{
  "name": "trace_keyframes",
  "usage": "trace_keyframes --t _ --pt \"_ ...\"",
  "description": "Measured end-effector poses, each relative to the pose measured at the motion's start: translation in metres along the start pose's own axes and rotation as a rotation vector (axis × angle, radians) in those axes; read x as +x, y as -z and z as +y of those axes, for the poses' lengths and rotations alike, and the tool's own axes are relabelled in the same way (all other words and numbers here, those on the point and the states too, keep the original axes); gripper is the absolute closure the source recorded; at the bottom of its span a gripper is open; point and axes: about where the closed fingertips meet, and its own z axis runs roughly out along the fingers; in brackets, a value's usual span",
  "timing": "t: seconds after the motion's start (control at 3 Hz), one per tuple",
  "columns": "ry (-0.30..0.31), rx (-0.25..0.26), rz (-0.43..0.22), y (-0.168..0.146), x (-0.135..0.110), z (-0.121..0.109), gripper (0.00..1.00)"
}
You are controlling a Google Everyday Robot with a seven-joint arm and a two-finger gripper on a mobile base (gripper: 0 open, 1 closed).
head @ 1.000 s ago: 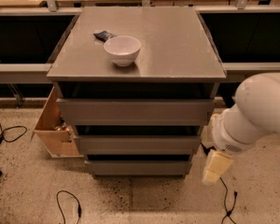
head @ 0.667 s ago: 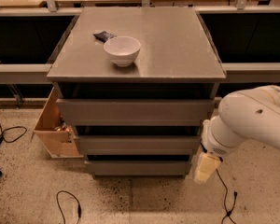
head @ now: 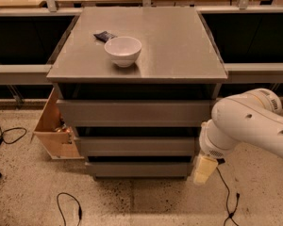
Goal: Open middle drawer
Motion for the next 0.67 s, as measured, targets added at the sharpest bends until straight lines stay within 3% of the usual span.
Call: trace_keyframes --t 0.33,0.67 --pt "0.067 -0.01 0.021 -0.054 -0.016 0.004 0.0" --pt "0.143 0.006 0.035 -0.128 -0.032 -0.003 0.0"
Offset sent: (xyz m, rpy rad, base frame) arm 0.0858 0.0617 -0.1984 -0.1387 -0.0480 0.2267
